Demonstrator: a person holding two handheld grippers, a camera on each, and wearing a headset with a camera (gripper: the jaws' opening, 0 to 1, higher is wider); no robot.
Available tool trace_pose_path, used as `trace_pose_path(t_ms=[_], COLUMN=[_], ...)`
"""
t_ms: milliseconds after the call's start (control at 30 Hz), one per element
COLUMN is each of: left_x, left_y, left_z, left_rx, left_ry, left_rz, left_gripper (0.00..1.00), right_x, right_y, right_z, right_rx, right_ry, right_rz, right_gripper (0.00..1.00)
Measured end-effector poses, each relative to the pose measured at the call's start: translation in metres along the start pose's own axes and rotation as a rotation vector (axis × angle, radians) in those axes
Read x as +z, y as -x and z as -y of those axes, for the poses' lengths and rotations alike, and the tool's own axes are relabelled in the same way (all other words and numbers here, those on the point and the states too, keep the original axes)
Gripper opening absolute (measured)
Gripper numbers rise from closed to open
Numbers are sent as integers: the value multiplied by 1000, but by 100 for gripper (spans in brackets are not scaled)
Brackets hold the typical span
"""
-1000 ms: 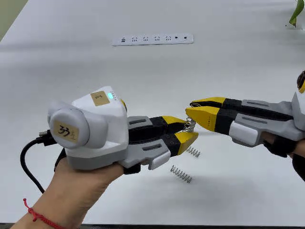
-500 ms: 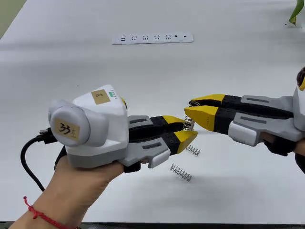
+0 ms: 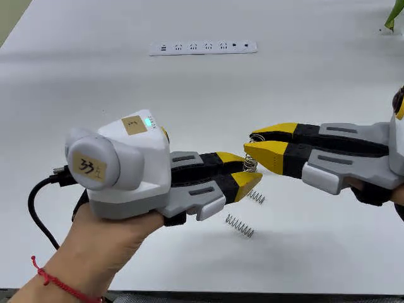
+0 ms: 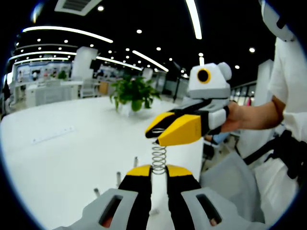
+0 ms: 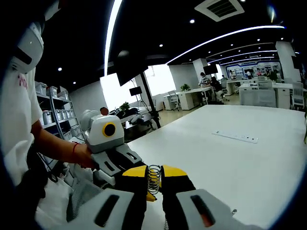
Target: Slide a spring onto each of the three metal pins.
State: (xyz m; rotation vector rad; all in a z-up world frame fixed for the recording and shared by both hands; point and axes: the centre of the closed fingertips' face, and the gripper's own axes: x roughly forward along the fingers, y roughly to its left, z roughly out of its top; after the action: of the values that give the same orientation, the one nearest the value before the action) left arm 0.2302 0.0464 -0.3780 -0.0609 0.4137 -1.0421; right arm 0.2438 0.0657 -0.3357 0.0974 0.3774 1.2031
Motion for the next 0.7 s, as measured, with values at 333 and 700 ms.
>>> trace_pose_path(t_ms=[333,700], left_x=[-1,-2], left_y=[0,0], left_z=[2,4], left_rx=[-9,-24], left_ry=[-1,-10], left_rz=[0,-3], left_gripper=[10,10], right_x=[-2,-3], right_y=[1,6], right_z=[1,-4], right_rx=[2,73], right_ry=[7,83], right_rz=[-16,-97], right_gripper=[13,21])
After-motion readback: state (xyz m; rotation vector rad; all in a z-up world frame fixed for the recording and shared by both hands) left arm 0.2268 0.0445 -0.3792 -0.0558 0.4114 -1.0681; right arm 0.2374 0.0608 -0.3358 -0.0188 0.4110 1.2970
